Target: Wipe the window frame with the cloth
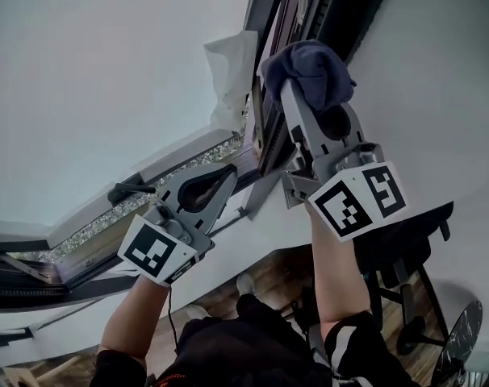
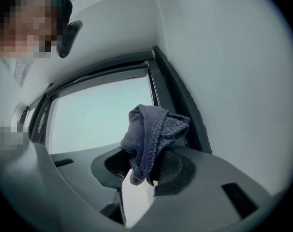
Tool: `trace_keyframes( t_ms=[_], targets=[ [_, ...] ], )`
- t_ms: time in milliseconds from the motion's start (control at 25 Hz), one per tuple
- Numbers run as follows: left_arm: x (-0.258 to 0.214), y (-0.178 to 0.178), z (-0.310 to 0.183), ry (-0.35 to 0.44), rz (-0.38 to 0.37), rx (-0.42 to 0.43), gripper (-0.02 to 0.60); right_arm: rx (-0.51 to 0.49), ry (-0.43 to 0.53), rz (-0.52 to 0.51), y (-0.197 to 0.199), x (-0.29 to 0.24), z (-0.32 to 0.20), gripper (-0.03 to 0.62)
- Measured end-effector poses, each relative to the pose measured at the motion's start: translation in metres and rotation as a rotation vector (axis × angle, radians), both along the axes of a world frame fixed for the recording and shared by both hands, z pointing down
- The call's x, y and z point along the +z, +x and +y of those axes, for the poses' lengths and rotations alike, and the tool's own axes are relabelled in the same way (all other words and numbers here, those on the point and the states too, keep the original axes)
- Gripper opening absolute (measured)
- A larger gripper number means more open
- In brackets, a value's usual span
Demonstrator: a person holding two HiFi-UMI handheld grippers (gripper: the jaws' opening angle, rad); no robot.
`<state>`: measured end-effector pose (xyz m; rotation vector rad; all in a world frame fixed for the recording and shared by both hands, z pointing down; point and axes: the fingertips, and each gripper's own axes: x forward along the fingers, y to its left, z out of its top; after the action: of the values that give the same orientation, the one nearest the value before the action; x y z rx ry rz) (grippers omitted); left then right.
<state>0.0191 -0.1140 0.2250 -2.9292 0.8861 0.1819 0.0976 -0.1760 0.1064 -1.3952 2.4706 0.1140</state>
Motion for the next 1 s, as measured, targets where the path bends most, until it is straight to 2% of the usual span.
trace_keyframes(
  t_ms=[200, 400, 720, 1000],
  targets=[
    [-0.028, 0.003, -0.005, 0.063, 0.015, -0.008, 0.020, -0.012, 0.049, -0.005, 0.000, -0.051, -0.003, 0.114],
    [-0.036, -0.001, 0.001, 0.096, 0.024, -0.013, 0.020, -0.054, 0.039, -0.066, -0.005, -0.074, -0.001, 0.114],
    [-0.040, -0.007, 0.005, 0.102, 0.038, -0.022, 0.020, -0.046, 0.006, -0.082, -0.002, -0.071, -0.005, 0.114],
    [-0.031, -0.005, 0.005, 0.076, 0.031, -0.020, 0.020, -0.054, -0.048, -0.118, 0.004, -0.056, -0.016, 0.114]
  ],
)
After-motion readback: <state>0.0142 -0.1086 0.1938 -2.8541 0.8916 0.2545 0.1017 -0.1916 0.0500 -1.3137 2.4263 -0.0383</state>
